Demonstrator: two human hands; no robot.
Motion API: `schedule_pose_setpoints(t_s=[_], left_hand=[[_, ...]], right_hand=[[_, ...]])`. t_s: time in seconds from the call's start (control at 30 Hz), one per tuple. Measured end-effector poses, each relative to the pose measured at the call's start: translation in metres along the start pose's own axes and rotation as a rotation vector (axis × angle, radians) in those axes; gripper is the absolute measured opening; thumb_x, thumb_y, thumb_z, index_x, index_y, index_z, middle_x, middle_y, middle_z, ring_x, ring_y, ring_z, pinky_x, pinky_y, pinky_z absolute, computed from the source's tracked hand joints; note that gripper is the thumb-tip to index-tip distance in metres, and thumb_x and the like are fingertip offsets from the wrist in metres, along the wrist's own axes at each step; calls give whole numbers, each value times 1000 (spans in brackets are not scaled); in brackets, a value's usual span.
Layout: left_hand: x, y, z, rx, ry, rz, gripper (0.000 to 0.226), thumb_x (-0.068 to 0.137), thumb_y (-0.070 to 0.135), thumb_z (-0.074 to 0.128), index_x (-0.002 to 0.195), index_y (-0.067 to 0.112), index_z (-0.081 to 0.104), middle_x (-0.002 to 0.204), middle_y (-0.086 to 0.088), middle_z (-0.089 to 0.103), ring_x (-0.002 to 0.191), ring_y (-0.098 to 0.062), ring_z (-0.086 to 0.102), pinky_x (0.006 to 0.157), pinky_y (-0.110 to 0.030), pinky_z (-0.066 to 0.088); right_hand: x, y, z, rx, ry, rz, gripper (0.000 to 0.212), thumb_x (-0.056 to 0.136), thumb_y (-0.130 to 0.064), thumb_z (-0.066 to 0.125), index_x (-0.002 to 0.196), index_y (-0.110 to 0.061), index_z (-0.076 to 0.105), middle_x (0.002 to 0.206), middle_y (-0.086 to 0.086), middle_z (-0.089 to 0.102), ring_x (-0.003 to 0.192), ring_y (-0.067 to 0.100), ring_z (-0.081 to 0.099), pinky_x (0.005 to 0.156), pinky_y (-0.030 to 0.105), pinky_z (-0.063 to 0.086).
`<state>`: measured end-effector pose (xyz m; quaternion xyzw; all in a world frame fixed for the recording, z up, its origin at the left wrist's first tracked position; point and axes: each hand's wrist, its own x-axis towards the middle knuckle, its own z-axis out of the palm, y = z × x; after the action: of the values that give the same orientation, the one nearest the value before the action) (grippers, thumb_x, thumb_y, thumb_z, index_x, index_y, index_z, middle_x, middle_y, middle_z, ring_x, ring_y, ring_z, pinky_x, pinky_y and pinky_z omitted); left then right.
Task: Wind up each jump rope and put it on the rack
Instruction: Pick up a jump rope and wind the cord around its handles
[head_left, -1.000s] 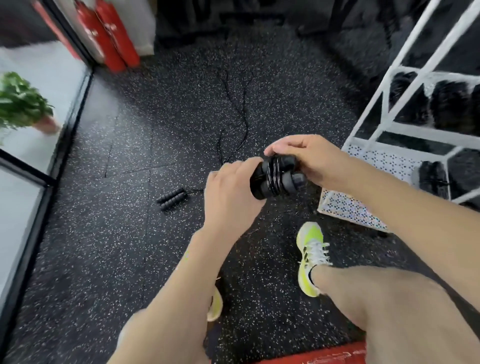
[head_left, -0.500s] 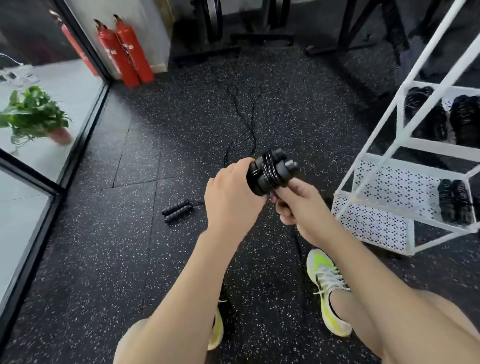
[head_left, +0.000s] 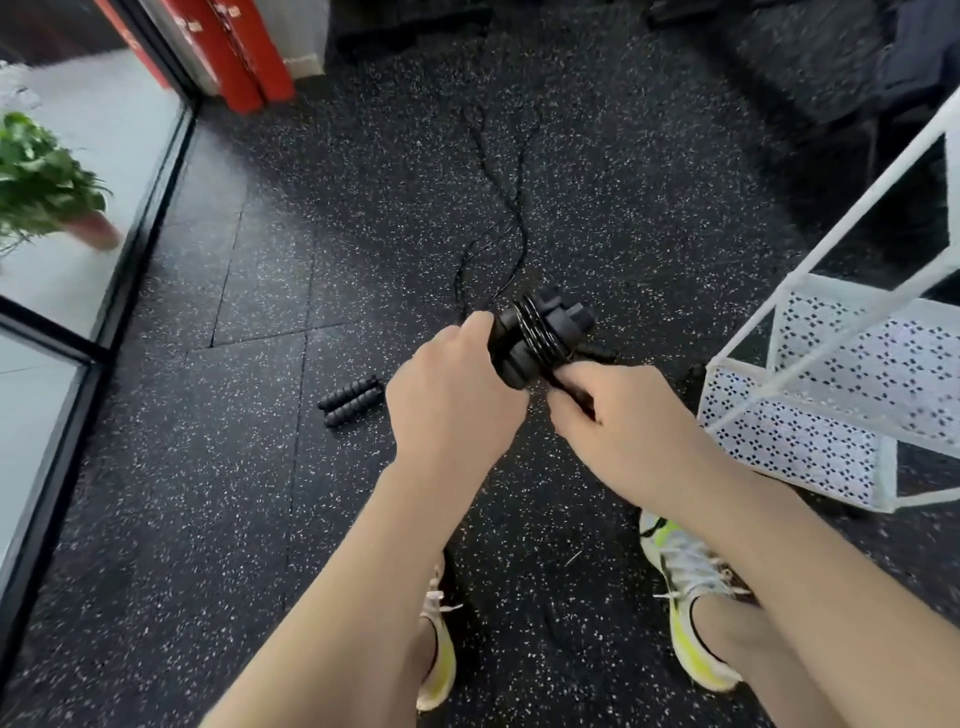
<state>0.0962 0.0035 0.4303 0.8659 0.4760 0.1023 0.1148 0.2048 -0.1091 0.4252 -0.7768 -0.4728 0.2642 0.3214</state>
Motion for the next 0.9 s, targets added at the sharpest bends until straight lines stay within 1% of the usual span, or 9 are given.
schedule_pose_setpoints(t_s=[0.1, 0.17, 0.23, 0.37, 0.5, 0.63, 0.73, 0.8, 0.9], left_hand=[[0, -7, 9, 52, -9, 11, 18, 86, 33, 63, 95, 28, 48, 84, 8, 55, 75, -25, 56, 59, -33, 32], [-4, -10, 15, 82, -44, 11, 21, 86, 32, 65, 97, 26, 48, 90, 4, 60, 82, -27, 61, 62, -34, 35], [-9, -12, 20, 119, -93, 16, 26, 86, 34, 67, 99, 25, 46, 97, 1, 62, 89, -28, 64, 64, -35, 37], [-18, -15, 27, 232, -155, 23, 36, 88, 37, 69, 101, 24, 38, 108, -3, 62, 100, -29, 64, 69, -36, 36], [-26, -12, 30, 302, -210, 78, 45, 88, 38, 69, 117, 19, 42, 118, -5, 58, 111, -29, 58, 83, -39, 39], [-31, -12, 27, 266, -253, 147, 61, 83, 37, 69, 130, 16, 36, 124, -5, 53, 116, -30, 52, 91, -42, 40], [-28, -16, 23, 351, -295, 199, 85, 85, 32, 71, 152, 13, 21, 129, -3, 54, 121, -30, 52, 96, -42, 40], [-25, -20, 23, 312, -295, 186, 76, 85, 27, 72, 145, 16, 27, 121, -1, 60, 116, -29, 56, 90, -40, 39], [-21, -29, 20, 228, -228, 161, 50, 82, 24, 74, 111, 23, 33, 104, 3, 63, 103, -27, 59, 79, -36, 32]], right_hand=[[-4, 4, -1, -86, -21, -29, 19, 97, -20, 57, 79, -19, 60, 56, -6, 54, 44, 10, 44, 47, 22, 37], [-8, 5, 0, -127, -60, -53, 10, 97, -21, 58, 94, -17, 67, 66, -5, 64, 49, 13, 54, 52, 29, 48], [-12, 6, 3, -158, -93, -75, 14, 98, -22, 58, 107, -16, 68, 78, -4, 69, 56, 11, 59, 61, 36, 53], [-16, 5, 11, -199, -144, -119, 25, 103, -22, 51, 121, -21, 66, 104, -2, 71, 83, 12, 65, 77, 38, 56], [-13, 9, 10, -260, -138, -105, 29, 103, -22, 49, 128, -23, 64, 112, -2, 71, 94, 16, 66, 83, 38, 55], [-11, 16, 2, -257, -170, -64, 26, 104, -26, 50, 126, -32, 64, 109, -10, 72, 81, 2, 64, 77, 32, 56], [-13, 17, 4, -256, -225, -59, 19, 102, -33, 54, 119, -37, 61, 108, -10, 69, 71, -1, 60, 72, 32, 56], [-13, 15, 4, -231, -237, -69, 16, 99, -34, 59, 114, -39, 60, 105, -12, 67, 77, 1, 64, 73, 33, 58], [-11, 15, -2, -175, -262, -98, 18, 98, -31, 62, 114, -39, 61, 106, -16, 68, 81, 1, 67, 75, 31, 59]])
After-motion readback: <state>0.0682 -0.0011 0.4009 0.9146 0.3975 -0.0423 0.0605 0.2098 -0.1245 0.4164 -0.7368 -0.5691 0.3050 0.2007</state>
